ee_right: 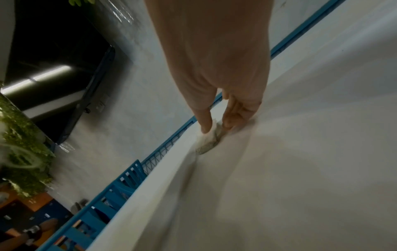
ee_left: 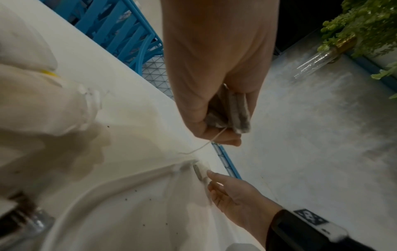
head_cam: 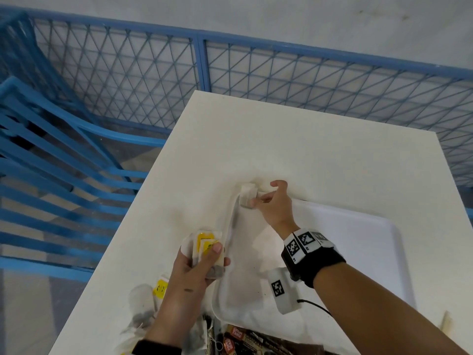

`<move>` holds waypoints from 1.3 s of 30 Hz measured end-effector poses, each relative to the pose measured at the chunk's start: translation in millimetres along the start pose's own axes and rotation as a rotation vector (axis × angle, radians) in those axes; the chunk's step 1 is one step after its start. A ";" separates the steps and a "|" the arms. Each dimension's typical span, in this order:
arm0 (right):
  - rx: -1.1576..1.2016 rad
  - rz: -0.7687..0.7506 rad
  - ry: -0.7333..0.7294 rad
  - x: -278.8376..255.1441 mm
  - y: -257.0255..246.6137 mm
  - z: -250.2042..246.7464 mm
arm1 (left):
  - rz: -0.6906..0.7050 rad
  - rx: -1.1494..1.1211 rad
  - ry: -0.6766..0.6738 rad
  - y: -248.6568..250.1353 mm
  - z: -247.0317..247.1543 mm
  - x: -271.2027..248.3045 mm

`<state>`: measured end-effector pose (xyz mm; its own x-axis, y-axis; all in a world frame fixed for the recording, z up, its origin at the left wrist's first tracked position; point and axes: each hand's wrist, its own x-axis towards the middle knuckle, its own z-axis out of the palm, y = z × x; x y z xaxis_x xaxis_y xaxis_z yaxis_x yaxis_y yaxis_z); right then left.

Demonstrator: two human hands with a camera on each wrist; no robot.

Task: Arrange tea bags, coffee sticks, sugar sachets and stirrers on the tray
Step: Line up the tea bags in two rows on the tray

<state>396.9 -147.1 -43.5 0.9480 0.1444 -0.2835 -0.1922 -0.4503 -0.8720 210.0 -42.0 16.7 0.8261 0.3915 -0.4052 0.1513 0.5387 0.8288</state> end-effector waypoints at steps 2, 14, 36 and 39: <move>-0.010 -0.022 -0.002 -11.2 -6.1 -3.2 | -0.006 -0.004 0.015 -0.9 1.9 1.4; 0.282 -0.074 -0.652 -127.4 -26.5 -24.0 | 0.103 0.121 -0.009 8.6 23.1 -5.5; 0.605 0.166 -0.334 -62.4 -7.2 -38.0 | -0.045 -0.105 0.030 12.0 -1.5 5.3; 0.658 0.229 -0.226 -35.8 3.9 -34.4 | -0.051 -0.126 0.039 13.9 -3.8 5.1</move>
<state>370.9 -184.4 -23.1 0.8040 0.3208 -0.5006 -0.5590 0.1209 -0.8203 214.3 -29.7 24.7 0.7970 0.3885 -0.4624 0.1210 0.6474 0.7525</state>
